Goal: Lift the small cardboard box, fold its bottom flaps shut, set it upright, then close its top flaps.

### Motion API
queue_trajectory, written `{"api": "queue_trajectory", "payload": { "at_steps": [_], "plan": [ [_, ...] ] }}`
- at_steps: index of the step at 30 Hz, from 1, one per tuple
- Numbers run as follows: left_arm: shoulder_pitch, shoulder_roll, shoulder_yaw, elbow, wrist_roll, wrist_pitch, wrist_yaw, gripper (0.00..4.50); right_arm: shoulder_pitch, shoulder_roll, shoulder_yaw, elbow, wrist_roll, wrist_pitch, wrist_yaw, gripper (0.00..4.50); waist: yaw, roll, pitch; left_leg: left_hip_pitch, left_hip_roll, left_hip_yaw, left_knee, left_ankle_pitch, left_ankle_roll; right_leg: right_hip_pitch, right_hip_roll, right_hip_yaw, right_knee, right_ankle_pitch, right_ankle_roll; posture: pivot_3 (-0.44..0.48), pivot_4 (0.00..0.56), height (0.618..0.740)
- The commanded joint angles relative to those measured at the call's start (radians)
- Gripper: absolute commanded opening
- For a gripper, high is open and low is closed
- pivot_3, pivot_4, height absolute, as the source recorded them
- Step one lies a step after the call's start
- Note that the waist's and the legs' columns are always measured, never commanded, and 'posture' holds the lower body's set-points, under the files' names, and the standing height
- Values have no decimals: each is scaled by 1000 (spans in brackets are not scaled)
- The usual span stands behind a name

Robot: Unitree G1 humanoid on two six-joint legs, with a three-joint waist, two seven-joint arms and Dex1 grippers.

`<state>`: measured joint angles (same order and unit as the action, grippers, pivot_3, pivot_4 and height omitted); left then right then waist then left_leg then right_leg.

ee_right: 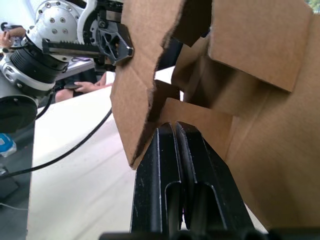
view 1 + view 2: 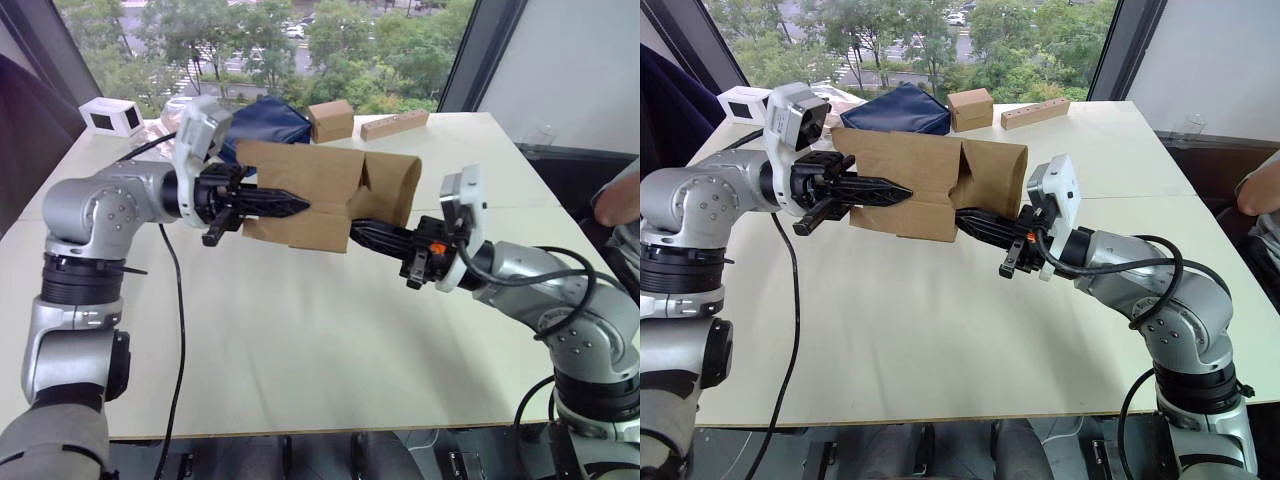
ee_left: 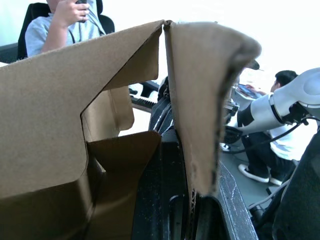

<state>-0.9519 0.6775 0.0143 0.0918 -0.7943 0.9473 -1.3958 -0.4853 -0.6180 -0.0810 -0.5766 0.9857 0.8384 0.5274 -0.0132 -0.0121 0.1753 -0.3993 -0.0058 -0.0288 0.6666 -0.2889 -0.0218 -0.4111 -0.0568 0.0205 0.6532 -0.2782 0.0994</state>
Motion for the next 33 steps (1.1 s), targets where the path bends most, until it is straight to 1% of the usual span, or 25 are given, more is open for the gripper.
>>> {"api": "queue_trajectory", "payload": {
  "at_steps": [1,6,10,11,14,19,22,26,27,29,33],
  "plan": [
    [-11,20,17,-8,4,-29,-12,0,2,-64,-75,-37,37,1,35,63,2,0,0,0,0,0,0,0,0,0,0,0,0,0,0,0,150,740],
    [-12,20,25,2,3,-44,-7,0,-7,-193,-230,9,201,57,77,63,2,0,0,0,-1,0,0,0,0,0,-1,0,0,0,0,0,150,740],
    [-11,18,29,3,0,-50,-4,0,-12,-235,-309,69,269,67,61,63,0,0,0,0,0,0,0,0,0,1,0,0,0,0,0,0,150,740],
    [-12,15,33,4,-2,-51,-1,0,-15,-239,-322,93,253,56,55,63,0,0,0,0,0,0,0,0,0,1,0,0,0,0,0,0,150,740],
    [-21,2,49,8,-22,-43,13,0,-17,-235,-311,182,103,-22,35,63,0,0,0,0,0,0,0,0,0,0,0,0,0,0,0,0,150,740],
    [-26,-11,49,-5,-35,-37,20,0,-60,-152,-211,321,-140,-174,-33,63,0,0,0,0,0,1,0,0,0,0,0,1,0,0,0,0,150,740],
    [-37,-22,42,0,-37,-42,23,0,-72,-99,-120,344,-231,-200,-39,63,-2,0,0,0,0,1,0,0,0,0,0,1,0,0,0,0,150,740],
    [-44,-25,33,10,-27,-50,19,0,-92,-28,-87,304,-198,-180,-4,63,-3,1,0,0,0,1,0,0,0,-2,1,1,1,0,0,0,150,740],
    [-47,-25,32,18,-23,-53,18,0,-93,-9,-91,280,-162,-173,13,63,-3,1,0,-1,0,1,0,0,0,-2,1,1,1,0,0,0,150,740],
    [-52,-23,32,36,-15,-59,17,0,-84,45,-129,211,-28,-156,36,63,-1,1,0,-1,0,1,0,0,0,-2,0,1,1,0,0,0,150,740],
    [-65,-24,34,60,-12,-64,16,0,-45,60,-145,155,58,-114,36,63,2,1,0,-1,0,0,1,0,0,-1,0,1,1,0,0,0,150,740]
  ]
}}
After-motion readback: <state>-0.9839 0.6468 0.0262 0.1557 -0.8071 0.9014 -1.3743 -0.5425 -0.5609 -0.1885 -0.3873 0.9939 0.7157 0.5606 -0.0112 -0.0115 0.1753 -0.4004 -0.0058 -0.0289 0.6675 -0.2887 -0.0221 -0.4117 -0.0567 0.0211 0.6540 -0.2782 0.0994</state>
